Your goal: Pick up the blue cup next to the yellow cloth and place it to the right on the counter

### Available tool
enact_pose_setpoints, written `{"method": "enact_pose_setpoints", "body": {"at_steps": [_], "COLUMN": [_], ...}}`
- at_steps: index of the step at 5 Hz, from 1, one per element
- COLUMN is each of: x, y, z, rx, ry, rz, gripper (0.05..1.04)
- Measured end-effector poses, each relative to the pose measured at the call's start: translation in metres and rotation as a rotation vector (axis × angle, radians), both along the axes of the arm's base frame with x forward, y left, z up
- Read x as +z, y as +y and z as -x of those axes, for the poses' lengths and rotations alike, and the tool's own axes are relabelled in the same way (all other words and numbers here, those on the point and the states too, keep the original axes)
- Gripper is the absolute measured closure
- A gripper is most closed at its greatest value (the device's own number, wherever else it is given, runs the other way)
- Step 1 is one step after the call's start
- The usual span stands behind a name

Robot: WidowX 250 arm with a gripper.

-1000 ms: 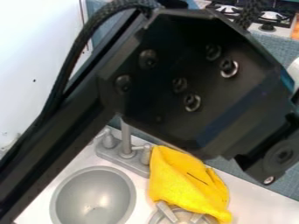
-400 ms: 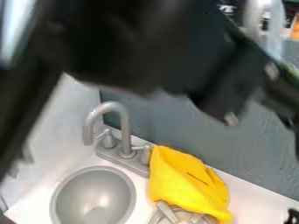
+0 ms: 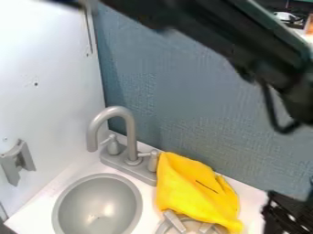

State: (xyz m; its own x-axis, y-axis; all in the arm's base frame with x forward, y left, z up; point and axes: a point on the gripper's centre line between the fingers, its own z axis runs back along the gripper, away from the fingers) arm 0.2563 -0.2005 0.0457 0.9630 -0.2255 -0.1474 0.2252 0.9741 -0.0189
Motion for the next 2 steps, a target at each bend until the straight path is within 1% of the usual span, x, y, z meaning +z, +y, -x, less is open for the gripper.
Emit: {"method": "enact_pose_setpoints", "body": {"at_steps": [1, 2], "x": [0.005, -0.004], "y": [0.051, 0.099], "z": [0.002, 0.0], "rx": [0.116, 0.212], "ry": [-0.033, -0.019], "rz": [-0.043, -0.057], "gripper": [0.079, 0.079]}}
